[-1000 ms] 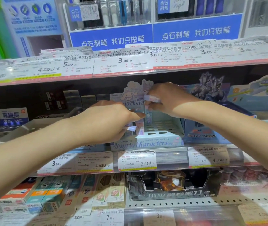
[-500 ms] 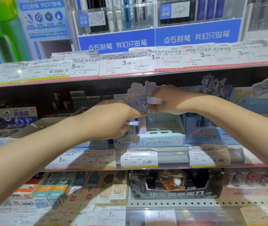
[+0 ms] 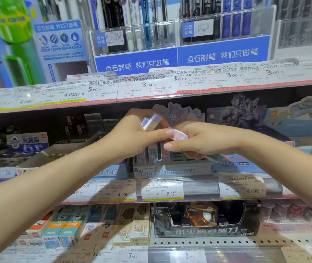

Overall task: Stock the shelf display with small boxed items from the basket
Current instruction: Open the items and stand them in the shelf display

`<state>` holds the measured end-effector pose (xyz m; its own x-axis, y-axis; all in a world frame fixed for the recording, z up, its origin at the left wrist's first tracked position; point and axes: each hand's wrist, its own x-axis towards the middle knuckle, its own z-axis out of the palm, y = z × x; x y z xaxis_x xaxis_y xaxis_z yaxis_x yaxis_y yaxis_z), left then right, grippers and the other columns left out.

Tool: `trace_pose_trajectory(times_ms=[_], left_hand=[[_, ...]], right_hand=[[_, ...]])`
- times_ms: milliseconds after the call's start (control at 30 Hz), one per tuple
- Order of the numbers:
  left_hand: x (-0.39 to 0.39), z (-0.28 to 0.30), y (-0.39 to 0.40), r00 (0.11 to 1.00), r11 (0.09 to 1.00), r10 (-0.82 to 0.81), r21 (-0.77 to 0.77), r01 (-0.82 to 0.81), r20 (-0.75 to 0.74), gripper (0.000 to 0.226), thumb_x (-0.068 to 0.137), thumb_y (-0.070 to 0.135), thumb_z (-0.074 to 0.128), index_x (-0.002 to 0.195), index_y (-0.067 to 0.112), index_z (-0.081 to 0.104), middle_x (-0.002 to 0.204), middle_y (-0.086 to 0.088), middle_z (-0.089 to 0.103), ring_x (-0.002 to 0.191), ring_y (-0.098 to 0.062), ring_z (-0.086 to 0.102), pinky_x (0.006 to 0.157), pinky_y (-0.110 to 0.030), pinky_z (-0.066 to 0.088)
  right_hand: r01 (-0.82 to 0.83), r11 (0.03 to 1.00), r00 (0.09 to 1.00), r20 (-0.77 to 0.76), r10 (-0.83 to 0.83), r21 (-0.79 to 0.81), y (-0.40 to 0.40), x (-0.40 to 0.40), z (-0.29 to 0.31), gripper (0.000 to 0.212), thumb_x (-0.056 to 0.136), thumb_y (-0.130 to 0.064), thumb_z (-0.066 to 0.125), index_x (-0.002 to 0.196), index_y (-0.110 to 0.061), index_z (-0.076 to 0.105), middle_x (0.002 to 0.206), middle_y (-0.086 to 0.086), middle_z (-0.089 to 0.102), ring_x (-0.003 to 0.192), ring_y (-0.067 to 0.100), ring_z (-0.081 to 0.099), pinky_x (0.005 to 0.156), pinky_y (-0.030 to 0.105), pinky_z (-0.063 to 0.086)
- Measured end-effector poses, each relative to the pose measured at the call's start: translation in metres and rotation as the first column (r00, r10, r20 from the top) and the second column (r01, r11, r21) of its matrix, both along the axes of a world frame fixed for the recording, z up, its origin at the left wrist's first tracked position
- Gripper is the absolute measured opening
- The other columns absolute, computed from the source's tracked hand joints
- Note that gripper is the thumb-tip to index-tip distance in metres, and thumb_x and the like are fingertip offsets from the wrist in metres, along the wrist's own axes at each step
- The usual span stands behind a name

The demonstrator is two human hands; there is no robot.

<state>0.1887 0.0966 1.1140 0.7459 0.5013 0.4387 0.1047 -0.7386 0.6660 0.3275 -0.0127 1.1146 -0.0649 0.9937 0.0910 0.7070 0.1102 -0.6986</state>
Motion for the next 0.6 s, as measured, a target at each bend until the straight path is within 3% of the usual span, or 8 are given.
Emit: trace_pose_trajectory(times_ms=[100,200,300,367,467,533,600], left_hand=[[0.001,0.001,0.005,0.991,0.995,0.082,0.074,-0.074,-0.108,0.064,0.072,0.05,0.068,0.087,-0.011,0.062,0.05,-0.008,0.038,0.044,-0.017,0.03,0.046,-0.025,0.025],[-0.001,0.006,0.005,0.99,0.994,0.039,0.104,-0.025,-0.136,0.057,0.075,0.047,0.067,0.086,-0.009,0.063,0.048,-0.007,0.033,0.037,-0.011,0.027,0.041,-0.021,0.024],[-0.002,0.011,-0.003,0.99,0.991,-0.048,0.122,0.064,-0.13,0.02,0.08,0.031,0.068,0.077,0.011,0.068,0.036,0.008,0.041,0.033,-0.004,0.033,0.035,-0.013,0.028],[0.0,0.013,-0.004,0.987,0.981,-0.066,0.172,0.091,-0.143,0.012,0.08,0.031,0.069,0.075,0.02,0.068,0.044,0.007,0.049,0.04,-0.004,0.037,0.041,-0.016,0.032],[0.006,0.01,0.004,0.988,0.978,-0.041,0.195,0.07,-0.15,0.019,0.076,0.04,0.071,0.075,0.022,0.071,0.052,0.001,0.055,0.047,-0.005,0.042,0.047,-0.019,0.036],[0.009,0.007,0.013,0.985,0.983,0.043,0.181,-0.012,-0.165,0.047,0.069,0.057,0.066,0.079,0.012,0.071,0.054,-0.001,0.06,0.051,-0.006,0.045,0.053,-0.023,0.043],[0.008,0.005,0.019,0.984,0.958,0.085,0.286,-0.038,-0.155,0.049,0.079,0.049,0.058,0.084,0.001,0.066,0.058,0.007,0.06,0.055,-0.006,0.045,0.058,-0.026,0.047]], right_hand=[[0.02,0.999,0.988,0.154,-0.024,0.032,-0.004,0.003,0.005,0.038,0.085,-0.045,0.052,0.082,-0.008,0.052,0.057,-0.003,0.039,0.047,0.01,0.039,0.046,0.017,0.033],[0.046,0.996,0.949,0.307,-0.067,0.074,-0.01,0.008,0.013,0.06,0.075,-0.06,0.045,0.085,-0.002,0.053,0.06,-0.001,0.047,0.05,0.005,0.048,0.051,0.011,0.036],[0.05,0.994,0.928,0.363,-0.081,0.096,-0.012,0.012,0.017,0.048,0.08,-0.054,0.049,0.079,-0.007,0.059,0.061,-0.004,0.053,0.049,0.0,0.043,0.049,0.009,0.033],[0.034,0.993,0.932,0.355,-0.071,0.11,-0.009,0.016,0.016,0.029,0.082,-0.041,0.059,0.085,-0.013,0.064,0.071,-0.004,0.063,0.053,-0.002,0.046,0.052,0.01,0.034],[0.043,0.986,0.949,0.301,-0.09,0.161,-0.003,0.021,0.014,0.018,0.079,-0.028,0.068,0.092,-0.015,0.065,0.078,-0.003,0.069,0.058,0.0,0.047,0.055,0.017,0.034],[0.066,0.982,0.94,0.32,-0.12,0.177,0.0,0.024,0.015,0.02,0.08,-0.025,0.068,0.097,-0.02,0.062,0.07,-0.013,0.065,0.058,0.004,0.047,0.055,0.021,0.036],[0.091,0.976,0.94,0.305,-0.15,0.198,0.003,0.027,0.016,0.029,0.082,-0.02,0.066,0.107,-0.028,0.055,0.073,-0.011,0.065,0.063,0.011,0.054,0.06,0.022,0.043]])
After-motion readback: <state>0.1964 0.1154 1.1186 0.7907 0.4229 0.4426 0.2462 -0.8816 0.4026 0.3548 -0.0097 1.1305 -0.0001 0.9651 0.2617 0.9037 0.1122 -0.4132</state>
